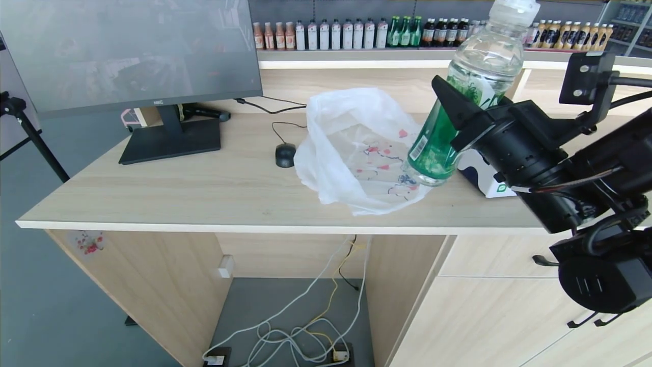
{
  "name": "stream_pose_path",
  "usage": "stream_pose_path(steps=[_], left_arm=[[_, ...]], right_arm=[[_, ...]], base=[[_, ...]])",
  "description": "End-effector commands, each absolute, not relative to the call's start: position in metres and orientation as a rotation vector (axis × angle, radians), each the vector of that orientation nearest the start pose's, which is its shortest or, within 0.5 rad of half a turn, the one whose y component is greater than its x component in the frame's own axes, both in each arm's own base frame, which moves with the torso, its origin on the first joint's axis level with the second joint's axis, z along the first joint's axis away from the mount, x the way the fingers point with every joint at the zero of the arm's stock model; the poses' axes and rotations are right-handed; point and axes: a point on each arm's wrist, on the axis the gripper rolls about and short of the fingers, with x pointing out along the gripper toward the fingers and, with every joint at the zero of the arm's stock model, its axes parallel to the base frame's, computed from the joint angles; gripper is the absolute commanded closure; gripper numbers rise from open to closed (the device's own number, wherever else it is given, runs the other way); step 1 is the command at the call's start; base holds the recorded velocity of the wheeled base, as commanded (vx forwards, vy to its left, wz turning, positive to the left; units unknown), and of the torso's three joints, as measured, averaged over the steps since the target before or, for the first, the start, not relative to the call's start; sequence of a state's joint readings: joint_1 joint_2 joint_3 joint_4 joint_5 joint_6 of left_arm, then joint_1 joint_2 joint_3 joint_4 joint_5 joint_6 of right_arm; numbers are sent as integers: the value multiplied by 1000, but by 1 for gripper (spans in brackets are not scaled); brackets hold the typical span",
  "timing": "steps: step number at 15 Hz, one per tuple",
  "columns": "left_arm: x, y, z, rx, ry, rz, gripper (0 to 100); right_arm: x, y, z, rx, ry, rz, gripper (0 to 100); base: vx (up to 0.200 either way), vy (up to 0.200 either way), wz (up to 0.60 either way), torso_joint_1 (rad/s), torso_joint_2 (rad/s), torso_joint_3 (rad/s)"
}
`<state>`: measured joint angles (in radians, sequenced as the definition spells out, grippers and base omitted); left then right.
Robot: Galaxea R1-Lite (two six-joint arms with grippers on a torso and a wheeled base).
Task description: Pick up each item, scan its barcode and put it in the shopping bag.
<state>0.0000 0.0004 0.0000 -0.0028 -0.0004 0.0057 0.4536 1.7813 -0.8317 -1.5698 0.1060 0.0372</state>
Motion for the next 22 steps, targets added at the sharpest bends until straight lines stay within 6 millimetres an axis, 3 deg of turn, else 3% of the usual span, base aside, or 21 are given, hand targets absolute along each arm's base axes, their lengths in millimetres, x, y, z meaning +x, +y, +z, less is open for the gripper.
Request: stream_pose_path(steps=[1, 14, 19, 22], left_arm=[[-23, 0, 76, 6, -3, 0, 0], [-23, 0, 76, 6, -3, 0, 0], [-23, 0, 76, 6, -3, 0, 0], [-23, 0, 76, 6, -3, 0, 0]], right_arm=[[285, 141, 248, 140, -593, 557, 100], [374, 182, 255, 125, -535, 551, 100], [399, 190, 258, 111, -549, 540, 100], [408, 195, 249, 106, -530, 544, 100]], base=[[0, 0, 0, 0, 0, 0], [0, 0, 0, 0, 0, 0], [0, 0, 0, 0, 0, 0], [0, 0, 0, 0, 0, 0]])
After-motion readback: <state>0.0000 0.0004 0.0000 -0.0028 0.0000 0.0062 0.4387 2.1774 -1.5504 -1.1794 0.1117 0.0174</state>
